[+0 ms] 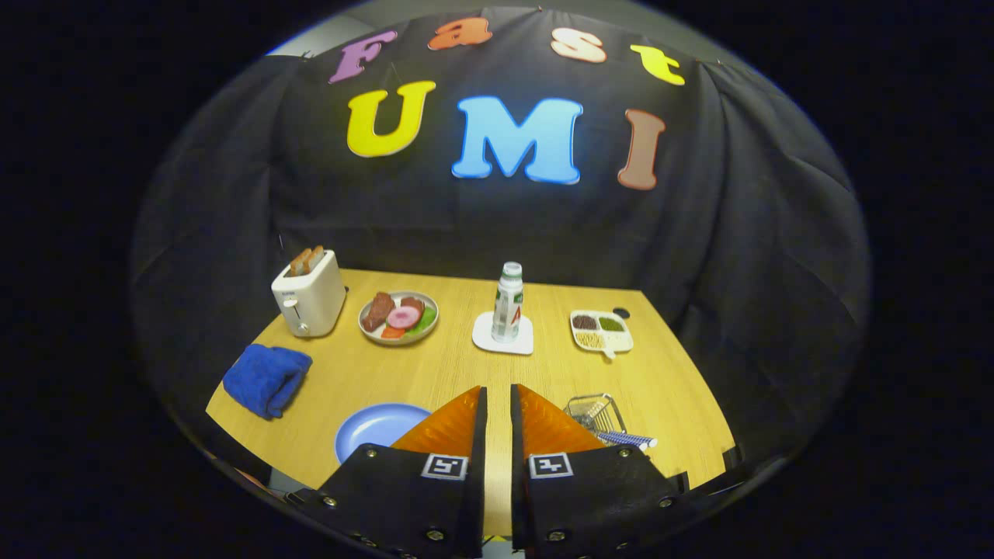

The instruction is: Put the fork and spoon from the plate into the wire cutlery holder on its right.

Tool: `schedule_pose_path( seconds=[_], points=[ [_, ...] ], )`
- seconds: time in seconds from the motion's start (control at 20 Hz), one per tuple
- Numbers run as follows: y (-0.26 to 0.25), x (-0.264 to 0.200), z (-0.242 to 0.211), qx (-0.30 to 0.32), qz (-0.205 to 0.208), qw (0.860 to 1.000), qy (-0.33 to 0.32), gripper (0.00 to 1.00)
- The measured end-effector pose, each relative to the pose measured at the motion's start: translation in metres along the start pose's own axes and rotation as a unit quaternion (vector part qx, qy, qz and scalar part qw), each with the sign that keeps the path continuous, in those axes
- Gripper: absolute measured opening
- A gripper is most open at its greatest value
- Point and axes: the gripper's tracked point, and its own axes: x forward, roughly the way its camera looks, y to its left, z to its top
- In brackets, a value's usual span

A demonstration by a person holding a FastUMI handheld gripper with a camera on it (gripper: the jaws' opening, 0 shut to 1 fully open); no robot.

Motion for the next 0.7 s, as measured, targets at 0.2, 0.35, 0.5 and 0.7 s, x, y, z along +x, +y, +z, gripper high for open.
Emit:
schedule_pose_path(
  seconds=[0.2, 0.35, 0.5, 0.7],
  points=[
    [0.022, -0.029, 0.048, -0.019, -0.012, 0.994, -0.108, 0.15],
    [0.032, -0.046, 0.077, -0.034, -0.027, 0.984, -0.173, 0.16],
    [0.057, -0.045, 0.087, -0.035, -0.009, 0.980, -0.197, 0.23],
    [0.078, -0.035, 0.093, -0.033, 0.001, 0.977, -0.211, 0.57]
  ],
)
